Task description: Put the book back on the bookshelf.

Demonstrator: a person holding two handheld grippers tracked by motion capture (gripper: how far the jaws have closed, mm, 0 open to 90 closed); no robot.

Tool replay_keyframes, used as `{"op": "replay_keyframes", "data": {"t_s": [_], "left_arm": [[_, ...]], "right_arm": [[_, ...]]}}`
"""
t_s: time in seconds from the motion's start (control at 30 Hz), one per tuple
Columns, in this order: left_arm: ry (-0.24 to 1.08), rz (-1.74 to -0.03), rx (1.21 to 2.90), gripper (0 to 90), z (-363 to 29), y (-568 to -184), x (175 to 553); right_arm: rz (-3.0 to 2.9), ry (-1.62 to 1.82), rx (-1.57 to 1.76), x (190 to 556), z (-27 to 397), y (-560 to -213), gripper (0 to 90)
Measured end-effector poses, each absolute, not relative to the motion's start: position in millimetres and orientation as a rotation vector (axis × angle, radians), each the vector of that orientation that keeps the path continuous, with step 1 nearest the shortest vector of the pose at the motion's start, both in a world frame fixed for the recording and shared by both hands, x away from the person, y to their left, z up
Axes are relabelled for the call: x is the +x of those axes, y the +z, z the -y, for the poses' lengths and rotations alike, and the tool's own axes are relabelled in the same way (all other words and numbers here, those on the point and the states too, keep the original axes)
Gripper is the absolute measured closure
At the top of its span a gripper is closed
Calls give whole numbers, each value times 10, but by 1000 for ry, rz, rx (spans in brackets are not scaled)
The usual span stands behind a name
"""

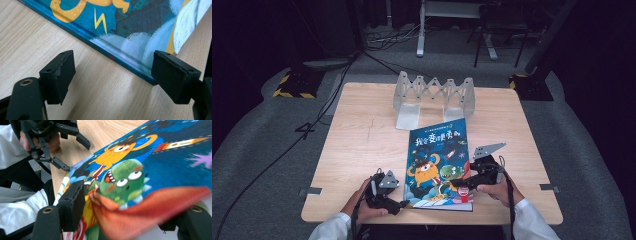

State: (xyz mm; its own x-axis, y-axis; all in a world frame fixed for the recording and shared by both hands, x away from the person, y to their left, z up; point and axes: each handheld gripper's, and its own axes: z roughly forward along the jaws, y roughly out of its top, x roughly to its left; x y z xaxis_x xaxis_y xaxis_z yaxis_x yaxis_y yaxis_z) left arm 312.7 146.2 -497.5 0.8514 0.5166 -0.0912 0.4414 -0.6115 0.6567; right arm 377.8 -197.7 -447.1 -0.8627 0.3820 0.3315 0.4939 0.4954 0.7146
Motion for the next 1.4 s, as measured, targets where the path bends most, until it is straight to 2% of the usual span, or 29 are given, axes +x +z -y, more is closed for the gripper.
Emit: {"op": "replay_keyframes", "data": {"t_s": [0.07,0.17,0.53,0.77,0.9,1.23,1.4], "left_arm": [[139,-694,2312,196,-1465,-4981,3124],[145,-689,2314,186,-1469,-4984,3130],[109,-743,2279,179,-1516,-4963,3187],[100,-709,2244,178,-1519,-4900,3241],[115,-710,2205,169,-1511,-4815,3354],[10,-711,2132,153,-1383,-4820,3605],[10,-710,2110,150,-1359,-4767,3657]], "right_arm": [[2559,-1366,-742,3793,1986,-4460,460],[2549,-1411,-707,3770,1982,-4427,496],[2631,-1510,-581,3605,1992,-4368,504],[2710,-1618,-487,3453,2027,-4341,508],[2747,-1668,-439,3389,2042,-4335,510],[2789,-1731,-372,3293,2051,-4337,510],[2811,-1756,-329,3253,2053,-4329,510]]}}
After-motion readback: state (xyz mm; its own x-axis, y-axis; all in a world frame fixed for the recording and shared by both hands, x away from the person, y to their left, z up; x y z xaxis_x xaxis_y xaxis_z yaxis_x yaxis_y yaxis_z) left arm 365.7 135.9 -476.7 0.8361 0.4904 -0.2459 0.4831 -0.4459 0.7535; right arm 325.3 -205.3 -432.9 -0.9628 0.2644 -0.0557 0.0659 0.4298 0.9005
